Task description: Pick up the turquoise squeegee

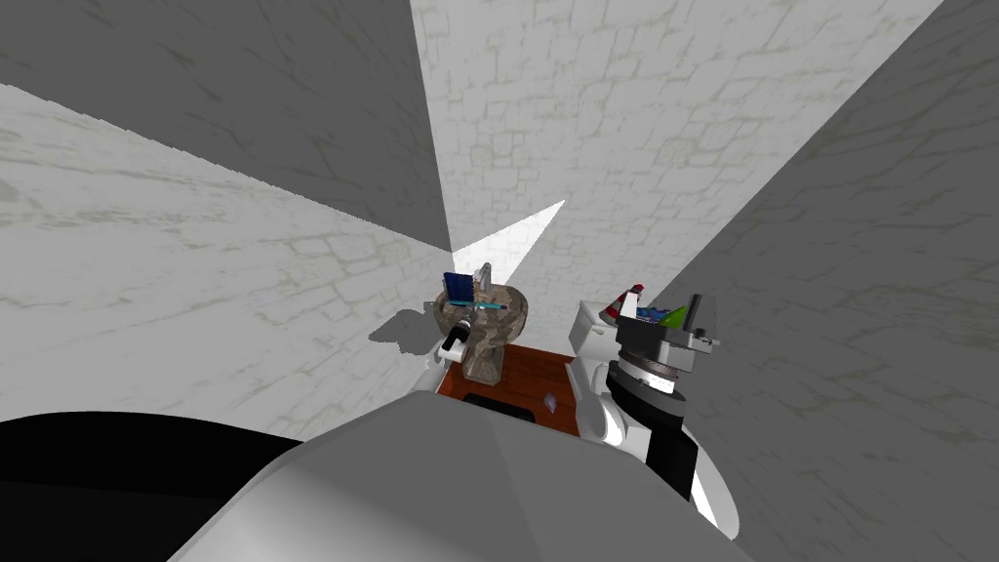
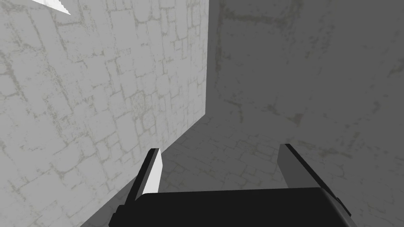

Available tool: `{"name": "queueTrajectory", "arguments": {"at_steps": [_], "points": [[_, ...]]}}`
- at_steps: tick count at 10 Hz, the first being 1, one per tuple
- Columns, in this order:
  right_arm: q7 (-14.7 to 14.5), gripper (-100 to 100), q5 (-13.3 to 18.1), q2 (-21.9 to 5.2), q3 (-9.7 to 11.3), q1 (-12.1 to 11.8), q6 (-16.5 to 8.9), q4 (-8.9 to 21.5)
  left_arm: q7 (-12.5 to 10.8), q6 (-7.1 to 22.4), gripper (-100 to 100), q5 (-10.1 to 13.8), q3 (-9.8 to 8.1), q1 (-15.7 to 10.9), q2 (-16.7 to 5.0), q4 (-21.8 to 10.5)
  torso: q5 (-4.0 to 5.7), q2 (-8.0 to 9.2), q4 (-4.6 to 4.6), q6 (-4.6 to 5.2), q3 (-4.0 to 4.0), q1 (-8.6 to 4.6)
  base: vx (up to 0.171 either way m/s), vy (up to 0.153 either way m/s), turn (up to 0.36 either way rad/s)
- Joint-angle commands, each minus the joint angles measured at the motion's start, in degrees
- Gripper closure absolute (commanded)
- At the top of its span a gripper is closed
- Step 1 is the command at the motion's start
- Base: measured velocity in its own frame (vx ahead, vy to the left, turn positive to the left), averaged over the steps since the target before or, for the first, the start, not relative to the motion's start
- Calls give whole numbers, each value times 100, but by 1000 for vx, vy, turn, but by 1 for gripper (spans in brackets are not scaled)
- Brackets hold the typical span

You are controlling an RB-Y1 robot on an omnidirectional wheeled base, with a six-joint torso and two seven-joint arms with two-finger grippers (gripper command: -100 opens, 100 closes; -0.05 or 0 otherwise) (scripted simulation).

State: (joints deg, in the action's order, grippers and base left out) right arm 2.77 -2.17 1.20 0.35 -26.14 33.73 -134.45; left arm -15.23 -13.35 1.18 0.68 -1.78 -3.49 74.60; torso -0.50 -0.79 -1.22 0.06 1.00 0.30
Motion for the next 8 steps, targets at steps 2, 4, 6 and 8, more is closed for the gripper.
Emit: {"name": "queueTrajectory", "arguments": {"at_steps": [2, 4, 6, 8], "points": [[0, 0, 0, 0, 0, 1, 0, 0, 222, 159, 100, 220, 45, 448, -1, 445, -4, -13, -4, 13, 8, 0, 52, 13, -169], [0, 0, 0, 0, 0, 0, 0, 0, 222, 159, 100, 220, 45, 625, -1, 769, -9, -18, -21, 3, 19, 2, 14, 5, 11], [0, 0, 0, 0, 0, 1, 0, 0, 446, 297, 100, 436, 88, 1034, -2, 1124, -13, -20, -21, 13, 20, 5, 42, 18, -175], [0, 0, 0, 0, 0, 0, 0, 0, 446, 297, 100, 436, 88, 1208, -2, 1447, -12, -20, -22, 2, 21, 10, 18, 6, 25]]}}
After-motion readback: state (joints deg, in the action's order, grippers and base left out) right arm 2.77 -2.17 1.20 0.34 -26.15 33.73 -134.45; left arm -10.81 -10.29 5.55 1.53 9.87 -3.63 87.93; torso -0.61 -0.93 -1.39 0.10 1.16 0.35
